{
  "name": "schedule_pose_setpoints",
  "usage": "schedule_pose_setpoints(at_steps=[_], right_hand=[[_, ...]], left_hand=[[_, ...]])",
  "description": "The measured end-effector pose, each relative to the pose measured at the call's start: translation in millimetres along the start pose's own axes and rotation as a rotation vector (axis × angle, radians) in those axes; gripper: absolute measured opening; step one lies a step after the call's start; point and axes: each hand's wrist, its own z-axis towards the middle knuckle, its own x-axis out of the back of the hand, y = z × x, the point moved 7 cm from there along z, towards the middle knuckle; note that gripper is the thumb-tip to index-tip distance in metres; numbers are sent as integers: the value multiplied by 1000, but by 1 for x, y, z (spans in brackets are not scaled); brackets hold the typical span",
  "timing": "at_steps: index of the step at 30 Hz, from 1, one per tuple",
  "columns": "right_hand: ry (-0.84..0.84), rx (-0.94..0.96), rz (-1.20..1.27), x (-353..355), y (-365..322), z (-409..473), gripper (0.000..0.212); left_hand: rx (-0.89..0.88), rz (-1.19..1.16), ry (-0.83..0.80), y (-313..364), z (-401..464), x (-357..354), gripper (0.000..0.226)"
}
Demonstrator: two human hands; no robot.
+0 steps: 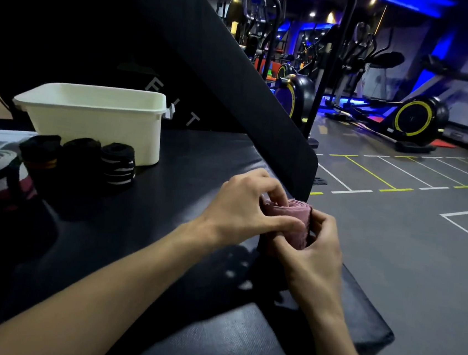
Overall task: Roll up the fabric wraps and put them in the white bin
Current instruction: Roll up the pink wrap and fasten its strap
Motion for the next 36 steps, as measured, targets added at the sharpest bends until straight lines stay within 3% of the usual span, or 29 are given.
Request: schedule_pose_setpoints(at_steps=[5,11,17,23,28,31,36], right_hand=[[83,12,35,13,-2,4,57],[103,15,78,13,-4,3,64],[95,12,113,16,-2,6,54],[42,-17,201,9,1,6,66],[20,-8,239,7,1,7,78],[12,-6,264,7,1,7,77],[-87,-86,481,0,1,8,68]], left_hand=[[85,-320,-210,-14,7,15,22],[127,-368,-273,-22,8,32,17],[249,-312,-336,-37,5,40,7],[389,-871,-364,-34,-1,33,7],[399,-1029,-327,-33,1,25,4],[423,-1029,-331,-32,1,23,9],[492,-814,-292,-45,-1,16,21]])
